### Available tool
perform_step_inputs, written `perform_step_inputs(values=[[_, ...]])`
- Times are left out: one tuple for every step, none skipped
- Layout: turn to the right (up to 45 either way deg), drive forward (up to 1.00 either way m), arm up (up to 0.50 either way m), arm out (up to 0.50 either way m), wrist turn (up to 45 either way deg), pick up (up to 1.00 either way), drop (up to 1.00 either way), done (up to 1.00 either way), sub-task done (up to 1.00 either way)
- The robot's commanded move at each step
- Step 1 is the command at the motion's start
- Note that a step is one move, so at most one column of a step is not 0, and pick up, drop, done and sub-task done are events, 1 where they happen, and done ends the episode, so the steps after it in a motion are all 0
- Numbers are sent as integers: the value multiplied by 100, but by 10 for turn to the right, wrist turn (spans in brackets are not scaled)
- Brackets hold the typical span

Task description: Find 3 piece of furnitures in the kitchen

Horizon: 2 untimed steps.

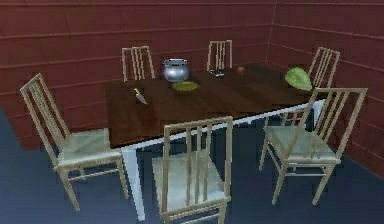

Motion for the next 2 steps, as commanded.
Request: perform_step_inputs(values=[[0,0,0,0,0,0,0,0,100],[-210,0,0,0,0,0,0,0,0]])
